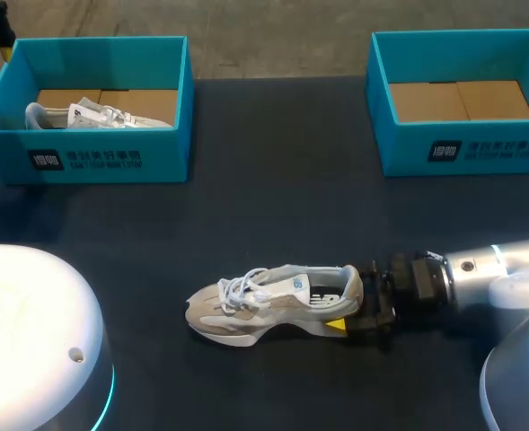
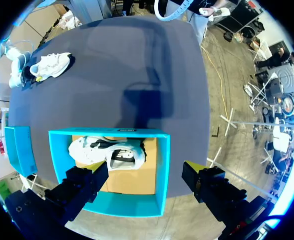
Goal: Take the shoe out of the shoebox, open the shoe tongue, remove and reinsert the insole, then place the shoe into the shoebox
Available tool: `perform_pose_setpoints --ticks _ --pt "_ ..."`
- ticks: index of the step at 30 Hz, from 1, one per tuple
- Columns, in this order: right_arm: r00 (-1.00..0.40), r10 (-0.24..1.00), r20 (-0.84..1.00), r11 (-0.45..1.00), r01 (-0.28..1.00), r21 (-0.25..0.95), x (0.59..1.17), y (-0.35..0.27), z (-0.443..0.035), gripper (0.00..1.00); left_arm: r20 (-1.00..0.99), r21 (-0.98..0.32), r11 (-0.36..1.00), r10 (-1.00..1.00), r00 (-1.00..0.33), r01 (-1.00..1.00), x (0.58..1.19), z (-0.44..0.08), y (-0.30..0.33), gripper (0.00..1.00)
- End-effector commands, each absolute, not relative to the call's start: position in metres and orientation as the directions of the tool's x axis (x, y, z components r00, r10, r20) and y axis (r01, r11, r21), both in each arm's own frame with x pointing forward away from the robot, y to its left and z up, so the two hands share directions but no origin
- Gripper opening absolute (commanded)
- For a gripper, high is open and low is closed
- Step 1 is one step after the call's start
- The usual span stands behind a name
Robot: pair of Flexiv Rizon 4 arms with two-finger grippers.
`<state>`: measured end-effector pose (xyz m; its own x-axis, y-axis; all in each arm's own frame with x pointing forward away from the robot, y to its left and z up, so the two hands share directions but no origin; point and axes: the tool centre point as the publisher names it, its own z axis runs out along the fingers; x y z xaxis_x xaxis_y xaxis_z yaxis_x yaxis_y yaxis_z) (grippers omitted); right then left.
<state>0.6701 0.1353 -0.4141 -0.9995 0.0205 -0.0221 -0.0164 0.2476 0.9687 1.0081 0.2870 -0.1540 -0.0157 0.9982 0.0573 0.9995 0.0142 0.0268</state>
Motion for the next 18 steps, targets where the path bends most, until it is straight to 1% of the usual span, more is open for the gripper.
perform_pose_setpoints --ticks 1,13,14,15,18 --pt "-0.999 0.032 -0.026 0.248 -0.018 0.969 0.666 0.137 -0.413 0.00 0.059 0.029 0.013 0.998 -0.015 0.999 1.007 -0.154 0.287 1.00" --pt "-0.999 0.032 -0.026 0.248 -0.018 0.969 0.666 0.137 -0.413 0.00 0.059 0.029 0.013 0.998 -0.015 0.999 1.007 -0.154 0.287 1.00" --pt "-0.999 0.032 -0.026 0.248 -0.018 0.969 0.666 0.137 -0.413 0.00 0.056 0.031 0.015 0.998 -0.016 0.999 1.000 -0.152 0.284 1.00" --pt "-0.999 0.032 -0.026 0.248 -0.018 0.969 0.666 0.137 -0.413 0.00 0.052 0.054 0.022 0.998 -0.025 0.998 0.992 -0.150 0.280 1.00" --pt "-0.999 0.032 -0.026 0.248 -0.018 0.969 0.666 0.137 -0.413 0.00 0.080 0.037 0.102 0.991 -0.105 0.994 0.977 -0.147 0.270 1.00"
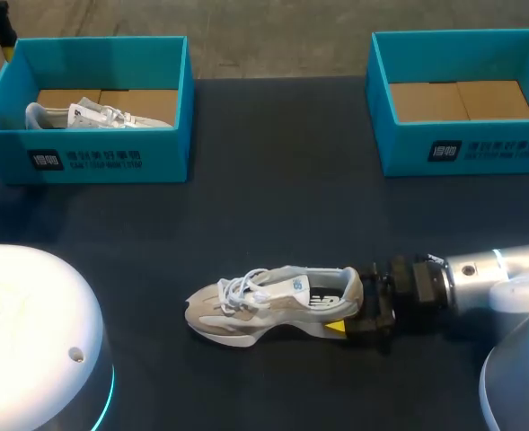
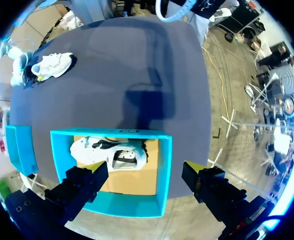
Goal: Take the shoe out of the shoebox, open the shoe tongue, remove and reinsert the insole, then place the shoe into the shoebox
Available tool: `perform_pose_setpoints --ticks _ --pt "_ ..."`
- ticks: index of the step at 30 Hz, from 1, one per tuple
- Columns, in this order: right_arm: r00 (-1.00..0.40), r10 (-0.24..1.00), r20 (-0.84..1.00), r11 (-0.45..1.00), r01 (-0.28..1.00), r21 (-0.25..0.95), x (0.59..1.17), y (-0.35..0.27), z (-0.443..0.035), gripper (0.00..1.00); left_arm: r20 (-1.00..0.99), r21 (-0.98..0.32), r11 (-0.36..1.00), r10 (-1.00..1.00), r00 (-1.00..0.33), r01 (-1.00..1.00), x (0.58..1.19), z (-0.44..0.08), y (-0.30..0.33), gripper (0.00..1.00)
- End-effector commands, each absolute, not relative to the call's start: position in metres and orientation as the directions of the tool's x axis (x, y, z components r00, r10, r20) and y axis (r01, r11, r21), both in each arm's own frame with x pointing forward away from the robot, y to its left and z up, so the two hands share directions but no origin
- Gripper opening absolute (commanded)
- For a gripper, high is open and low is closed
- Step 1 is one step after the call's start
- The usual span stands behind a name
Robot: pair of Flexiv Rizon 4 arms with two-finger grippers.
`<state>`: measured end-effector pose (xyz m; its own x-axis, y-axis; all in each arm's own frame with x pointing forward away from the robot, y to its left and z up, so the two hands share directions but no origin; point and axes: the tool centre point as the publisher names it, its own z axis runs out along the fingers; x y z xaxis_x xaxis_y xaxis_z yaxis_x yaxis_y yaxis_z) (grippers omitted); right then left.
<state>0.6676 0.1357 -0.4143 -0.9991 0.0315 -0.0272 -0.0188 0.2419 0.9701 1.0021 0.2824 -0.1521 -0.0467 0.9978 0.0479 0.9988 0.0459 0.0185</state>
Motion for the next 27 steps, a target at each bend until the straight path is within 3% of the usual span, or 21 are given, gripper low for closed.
perform_pose_setpoints --ticks 1,5,12,18,27 --pt "-0.999 0.032 -0.026 0.248 -0.018 0.969 0.666 0.137 -0.413 0.00 0.083 0.038 0.122 0.989 -0.125 0.992 0.973 -0.147 0.267 1.00" --pt "-0.999 0.032 -0.026 0.248 -0.018 0.969 0.666 0.137 -0.413 0.00 0.175 0.060 0.370 0.910 -0.375 0.927 0.950 -0.146 0.249 1.00" --pt "-0.999 0.032 -0.026 0.248 -0.018 0.969 0.666 0.137 -0.413 0.00 0.192 -0.067 0.745 0.663 -0.724 0.664 0.905 -0.147 0.217 1.00" --pt "-0.999 0.032 -0.026 0.248 -0.018 0.969 0.666 0.137 -0.413 0.00 0.200 -0.146 0.789 0.614 -0.763 0.597 0.860 -0.150 0.181 1.00" --pt "-0.999 0.032 -0.026 0.248 -0.018 0.969 0.666 0.137 -0.413 0.00 0.200 -0.146 0.789 0.614 -0.763 0.597 0.860 -0.150 0.181 1.00"
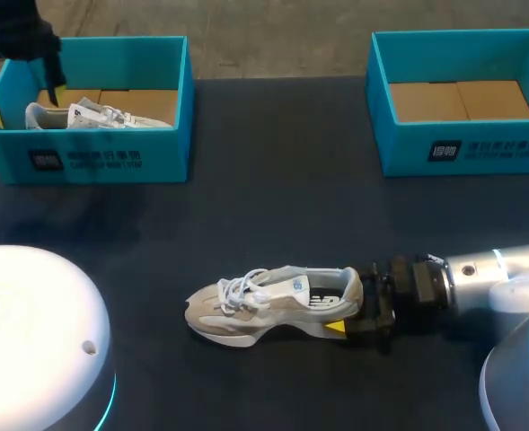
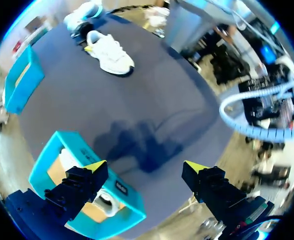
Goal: Take the shoe out of the shoebox, open the shoe tongue, remove and reinsert the insole, then place the shoe into the shoebox
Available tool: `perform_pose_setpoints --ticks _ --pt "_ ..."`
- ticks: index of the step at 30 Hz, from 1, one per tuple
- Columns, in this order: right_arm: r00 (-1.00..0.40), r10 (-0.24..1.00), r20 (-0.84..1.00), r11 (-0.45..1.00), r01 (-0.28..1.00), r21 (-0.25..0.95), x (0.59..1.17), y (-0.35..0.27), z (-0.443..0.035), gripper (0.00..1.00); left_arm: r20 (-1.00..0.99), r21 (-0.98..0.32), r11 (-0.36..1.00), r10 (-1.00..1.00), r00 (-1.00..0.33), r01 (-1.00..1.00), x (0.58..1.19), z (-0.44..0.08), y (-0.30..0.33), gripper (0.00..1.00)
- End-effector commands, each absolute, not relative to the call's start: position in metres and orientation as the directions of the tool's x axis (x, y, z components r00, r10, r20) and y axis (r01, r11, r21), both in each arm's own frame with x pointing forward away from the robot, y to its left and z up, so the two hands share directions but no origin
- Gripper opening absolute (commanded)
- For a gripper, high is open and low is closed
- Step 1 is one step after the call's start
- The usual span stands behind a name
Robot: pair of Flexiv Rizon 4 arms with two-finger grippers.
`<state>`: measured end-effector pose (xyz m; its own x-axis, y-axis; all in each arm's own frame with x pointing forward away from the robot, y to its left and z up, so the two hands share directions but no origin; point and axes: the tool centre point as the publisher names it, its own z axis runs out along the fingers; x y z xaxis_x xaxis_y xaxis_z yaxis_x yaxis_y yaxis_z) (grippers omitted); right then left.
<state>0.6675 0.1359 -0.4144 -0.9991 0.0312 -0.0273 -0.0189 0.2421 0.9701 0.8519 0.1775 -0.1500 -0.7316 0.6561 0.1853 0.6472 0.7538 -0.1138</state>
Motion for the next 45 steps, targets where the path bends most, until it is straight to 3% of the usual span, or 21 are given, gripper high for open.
perform_pose_setpoints --ticks 1,8,11,19,23,28,45 --pt "-0.999 0.032 -0.026 0.248 -0.018 0.969 0.666 0.137 -0.413 0.00 0.200 -0.146 0.789 0.614 -0.763 0.597 0.860 -0.150 0.181 1.00" --pt "-0.999 0.032 -0.026 0.248 -0.018 0.969 0.666 0.137 -0.413 0.00 0.200 -0.146 0.789 0.614 -0.763 0.597 0.860 -0.150 0.181 1.00" --pt "-0.999 0.032 -0.026 0.248 -0.018 0.969 0.666 0.137 -0.413 0.00 0.178 -0.145 0.846 0.532 -0.828 0.513 0.841 -0.151 0.169 1.00" --pt "-0.999 0.032 -0.026 0.248 -0.018 0.969 0.666 0.137 -0.413 0.00 0.099 0.009 0.998 0.055 -0.994 0.056 0.777 -0.158 0.134 1.00" --pt "-0.999 0.032 -0.026 0.248 -0.018 0.969 0.666 0.137 -0.413 0.00 0.107 0.022 0.979 -0.206 -0.973 -0.205 0.749 -0.164 0.114 1.00" --pt "-0.999 0.032 -0.026 0.248 -0.018 0.969 0.666 0.137 -0.413 0.00 0.234 -0.024 0.932 -0.347 -0.908 -0.362 0.733 -0.174 0.098 1.00" --pt "-0.999 0.032 -0.026 0.248 -0.018 0.969 0.666 0.137 -0.413 0.00 0.208 -0.002 0.931 -0.356 -0.911 -0.364 0.730 -0.177 0.094 1.00"
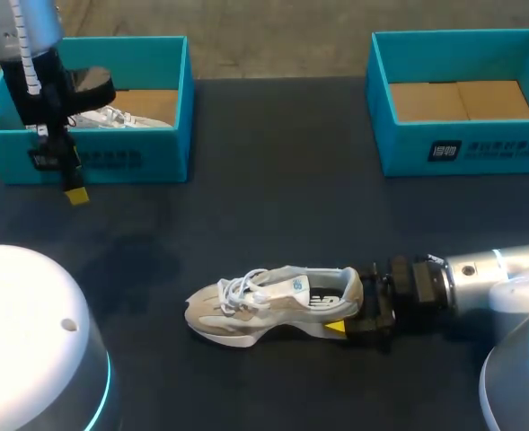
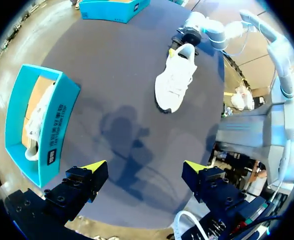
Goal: Take the shoe out of the shoebox, open the shoe tongue, remove and reinsert the insole, then place the shoe into the shoebox
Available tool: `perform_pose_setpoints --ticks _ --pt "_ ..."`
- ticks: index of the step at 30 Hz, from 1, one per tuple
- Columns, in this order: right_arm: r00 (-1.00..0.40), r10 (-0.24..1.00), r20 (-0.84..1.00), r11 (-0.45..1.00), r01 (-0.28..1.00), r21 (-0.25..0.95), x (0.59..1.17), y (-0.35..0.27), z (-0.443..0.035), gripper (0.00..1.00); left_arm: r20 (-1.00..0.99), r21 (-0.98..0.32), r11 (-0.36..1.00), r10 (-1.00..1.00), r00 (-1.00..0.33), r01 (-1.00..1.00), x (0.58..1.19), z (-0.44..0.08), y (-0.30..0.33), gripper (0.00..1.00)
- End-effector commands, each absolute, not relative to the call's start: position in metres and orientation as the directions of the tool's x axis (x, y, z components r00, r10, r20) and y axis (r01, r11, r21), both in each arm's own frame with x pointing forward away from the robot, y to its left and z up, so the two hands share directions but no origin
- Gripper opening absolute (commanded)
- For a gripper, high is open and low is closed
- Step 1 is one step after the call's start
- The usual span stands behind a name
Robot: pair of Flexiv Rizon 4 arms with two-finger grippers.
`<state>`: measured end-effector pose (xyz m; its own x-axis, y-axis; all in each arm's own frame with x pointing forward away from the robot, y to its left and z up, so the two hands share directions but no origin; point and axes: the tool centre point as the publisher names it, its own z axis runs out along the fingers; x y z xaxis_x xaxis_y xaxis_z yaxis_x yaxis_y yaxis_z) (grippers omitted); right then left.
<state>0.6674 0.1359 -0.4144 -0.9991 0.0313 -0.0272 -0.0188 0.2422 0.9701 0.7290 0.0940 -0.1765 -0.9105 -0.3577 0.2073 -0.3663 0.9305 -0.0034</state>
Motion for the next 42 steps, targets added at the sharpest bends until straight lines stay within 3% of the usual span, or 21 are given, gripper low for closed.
perform_pose_setpoints --ticks 1,5,10,13,15,29,32,35,42 --pt "-0.999 0.032 -0.026 0.248 -0.018 0.969 0.666 0.137 -0.413 0.00 0.232 0.015 0.896 -0.435 -0.870 -0.444 0.731 -0.177 0.088 1.00" --pt "-0.999 0.032 -0.026 0.248 -0.018 0.969 0.666 0.137 -0.413 0.00 0.177 0.132 0.583 -0.809 -0.560 -0.801 0.726 -0.192 0.066 1.00" --pt "-0.999 0.032 -0.026 0.248 -0.018 0.969 0.666 0.137 -0.413 0.00 0.158 0.166 0.369 -0.925 -0.344 -0.915 0.701 -0.214 0.056 1.00" --pt "-0.999 0.032 -0.026 0.248 -0.018 0.969 0.666 0.137 -0.413 0.00 0.184 0.208 0.326 -0.939 -0.291 -0.922 0.685 -0.223 0.050 1.00" --pt "-0.999 0.032 -0.026 0.248 -0.018 0.969 0.666 0.137 -0.413 0.00 0.187 0.168 0.249 -0.958 -0.218 -0.954 0.677 -0.229 0.045 1.00" --pt "-0.999 0.032 -0.026 0.248 -0.018 0.969 0.666 0.137 -0.413 0.00 0.184 0.144 0.241 -0.959 -0.213 -0.960 0.669 -0.230 0.043 1.00" --pt "-0.999 0.032 -0.026 0.248 -0.018 0.969 0.666 0.137 -0.413 0.00 0.182 0.225 0.073 -0.983 -0.031 -0.972 0.670 -0.247 0.027 1.00" --pt "-0.999 0.032 -0.026 0.248 -0.018 0.969 0.666 0.137 -0.413 0.00 0.087 0.222 -0.065 -0.992 0.087 -0.973 0.659 -0.263 0.007 1.00" --pt "-0.999 0.032 -0.026 0.248 -0.018 0.969 0.666 0.137 -0.413 0.00 0.025 0.140 -0.189 -0.981 0.194 -0.972 0.643 -0.265 -0.026 1.00"
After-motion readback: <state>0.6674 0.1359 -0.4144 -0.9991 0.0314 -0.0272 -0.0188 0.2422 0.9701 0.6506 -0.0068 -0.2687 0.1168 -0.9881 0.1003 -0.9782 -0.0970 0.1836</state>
